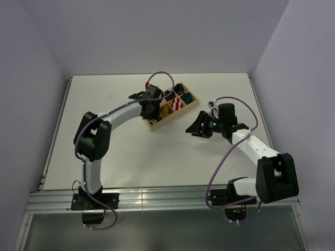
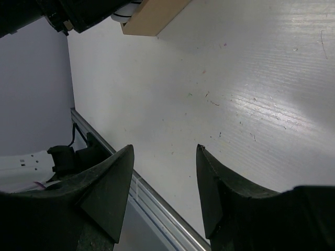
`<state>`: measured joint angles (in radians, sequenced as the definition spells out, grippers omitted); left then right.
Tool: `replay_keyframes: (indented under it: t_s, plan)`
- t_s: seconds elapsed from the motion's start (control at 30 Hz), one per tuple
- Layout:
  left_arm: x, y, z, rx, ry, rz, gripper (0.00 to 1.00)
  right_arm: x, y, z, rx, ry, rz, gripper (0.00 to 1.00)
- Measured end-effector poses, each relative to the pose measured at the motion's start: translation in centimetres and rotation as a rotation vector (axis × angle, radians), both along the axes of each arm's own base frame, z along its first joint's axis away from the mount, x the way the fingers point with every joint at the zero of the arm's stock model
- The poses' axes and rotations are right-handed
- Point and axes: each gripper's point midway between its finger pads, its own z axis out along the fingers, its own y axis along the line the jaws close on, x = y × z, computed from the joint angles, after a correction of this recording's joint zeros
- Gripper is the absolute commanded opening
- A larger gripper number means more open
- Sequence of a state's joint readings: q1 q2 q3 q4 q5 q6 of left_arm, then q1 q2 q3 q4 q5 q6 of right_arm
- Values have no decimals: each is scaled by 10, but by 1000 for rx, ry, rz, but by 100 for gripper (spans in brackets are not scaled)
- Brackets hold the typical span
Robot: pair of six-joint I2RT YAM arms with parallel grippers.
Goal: Roll the socks
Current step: Place the sock in the storage box.
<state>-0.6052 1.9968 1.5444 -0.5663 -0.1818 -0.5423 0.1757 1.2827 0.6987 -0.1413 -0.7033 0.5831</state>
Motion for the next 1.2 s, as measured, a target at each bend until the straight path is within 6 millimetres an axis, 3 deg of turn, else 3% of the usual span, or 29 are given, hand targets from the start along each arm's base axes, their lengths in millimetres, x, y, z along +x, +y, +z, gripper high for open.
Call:
replay_keyframes:
  t_s: [0.13, 0.17, 0.2, 0.23, 0.4, 0.57, 0.73, 0.9, 1.0, 1.2]
  plan:
    - [0, 1, 2, 2, -2, -5, 34, 0, 0, 0, 3, 0, 3, 58]
    - [0, 1, 2, 3, -1, -5, 29, -1, 1, 1, 4, 1, 4, 58]
    - [0, 1, 2, 3, 0, -5, 17, -1, 1, 1, 4, 0, 4, 58]
    - [0, 1, 2, 2, 0, -5, 14, -1, 1, 1, 5, 1, 5, 58]
    - [-4, 3, -3, 18, 18, -11, 13, -2, 2, 1, 11, 3, 11, 58]
    - [-8, 4, -20, 35, 55, -32, 14, -1, 2, 0, 15, 6, 15, 58]
    - [-8, 3, -26, 38, 62, -45, 23, -1, 3, -2, 14, 13, 16, 57]
    - [-3, 2, -24, 35, 44, -50, 47, -1, 3, -2, 14, 14, 16, 57]
    - [-1, 2, -20, 36, 35, -49, 56, -1, 3, -2, 14, 14, 16, 57]
    - [-1, 3, -14, 41, 32, -45, 58, -2, 3, -2, 15, 14, 16, 57]
